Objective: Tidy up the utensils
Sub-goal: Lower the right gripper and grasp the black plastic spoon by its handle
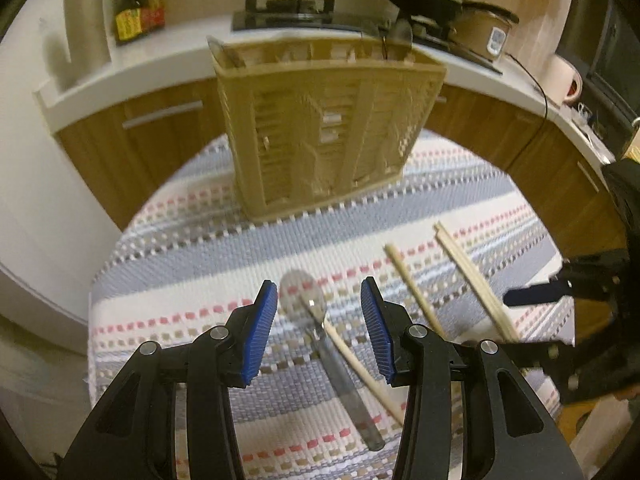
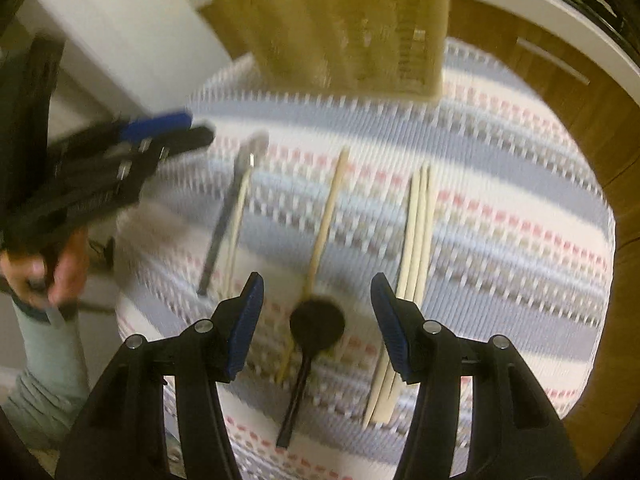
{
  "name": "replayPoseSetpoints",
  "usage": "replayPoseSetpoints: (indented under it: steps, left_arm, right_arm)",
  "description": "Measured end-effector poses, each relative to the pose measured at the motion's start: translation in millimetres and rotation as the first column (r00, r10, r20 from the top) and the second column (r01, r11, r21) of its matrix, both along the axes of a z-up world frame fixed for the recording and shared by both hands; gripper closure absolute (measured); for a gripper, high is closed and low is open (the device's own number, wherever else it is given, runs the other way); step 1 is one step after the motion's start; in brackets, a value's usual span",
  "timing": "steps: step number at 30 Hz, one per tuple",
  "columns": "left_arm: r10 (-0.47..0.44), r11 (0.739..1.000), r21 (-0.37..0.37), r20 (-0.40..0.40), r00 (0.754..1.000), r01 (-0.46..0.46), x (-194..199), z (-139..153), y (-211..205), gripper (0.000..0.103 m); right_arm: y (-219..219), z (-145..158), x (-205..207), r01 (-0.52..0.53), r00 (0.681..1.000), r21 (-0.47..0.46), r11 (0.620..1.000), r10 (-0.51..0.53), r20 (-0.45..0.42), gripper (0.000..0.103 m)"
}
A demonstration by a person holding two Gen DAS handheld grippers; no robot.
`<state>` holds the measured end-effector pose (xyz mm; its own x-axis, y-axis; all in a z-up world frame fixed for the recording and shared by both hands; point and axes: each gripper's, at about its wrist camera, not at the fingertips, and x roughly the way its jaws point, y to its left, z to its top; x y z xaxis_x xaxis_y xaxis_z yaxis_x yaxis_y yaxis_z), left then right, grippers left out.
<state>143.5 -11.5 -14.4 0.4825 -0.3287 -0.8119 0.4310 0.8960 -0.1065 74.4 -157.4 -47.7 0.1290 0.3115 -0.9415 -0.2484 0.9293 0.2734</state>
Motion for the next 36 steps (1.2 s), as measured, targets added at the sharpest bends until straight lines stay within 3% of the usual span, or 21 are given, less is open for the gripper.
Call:
replayPoseSetpoints:
  steps: [5,11,17,20,22,25,27,30,36]
  left_arm:
    - [-0.025,0.998,0.053,-0.023,0.999,0.027,1.9,-20.7,-11.4,0.061]
    - [-0.009,0.980,0.198,-0.032,0.999,0.015,11.6,-42.1,-33.5,0.061]
    - [0.009,0.978,0.210,-0.062,0.998,0.005,24.5,-53.8,-39.0,0.062]
    - [0.008,0.985,0.173,-0.063,0.998,0.003,29.0,-54.4,-35.0,0.073]
    - [0.003,0.988,0.155,-0.052,0.999,0.005,30.7,-54.0,-31.9,0.073]
    - [-0.008,0.997,0.072,-0.055,0.998,0.012,32.1,-54.5,-20.1,0.074]
    - [-0.022,0.999,-0.033,-0.079,0.997,0.020,35.2,-54.9,-1.4,0.075]
    - [-0.035,0.987,-0.163,-0.115,0.993,0.016,39.1,-55.7,23.7,0.076]
    - [-0.030,0.967,-0.256,-0.150,0.988,-0.009,41.9,-61.0,64.1,0.081]
  right_arm:
    - [5.1,-19.1,-20.7,-0.015,1.000,-0.041,0.999,0.014,-0.020,0.056]
    - [14.5,-33.6,-30.8,-0.026,1.000,-0.085,0.996,0.025,-0.015,0.056]
    - [27.8,-39.1,-31.5,-0.054,0.998,-0.146,0.988,0.056,0.014,0.056]
    - [36.2,-41.6,-30.5,-0.067,0.996,-0.177,0.982,0.075,0.038,0.056]
    - [41.3,-44.4,-29.3,-0.074,0.995,-0.180,0.981,0.083,0.046,0.059]
    - [46.3,-44.6,-27.8,-0.083,0.993,-0.167,0.982,0.097,0.073,0.071]
    - [46.2,-43.3,-25.9,-0.084,0.992,-0.143,0.986,0.096,0.080,0.072]
    - [41.7,-41.1,-20.3,-0.068,0.993,-0.091,0.994,0.076,0.087,0.074]
    - [23.6,-34.4,-7.0,-0.014,0.995,-0.013,1.000,0.016,0.101,0.079]
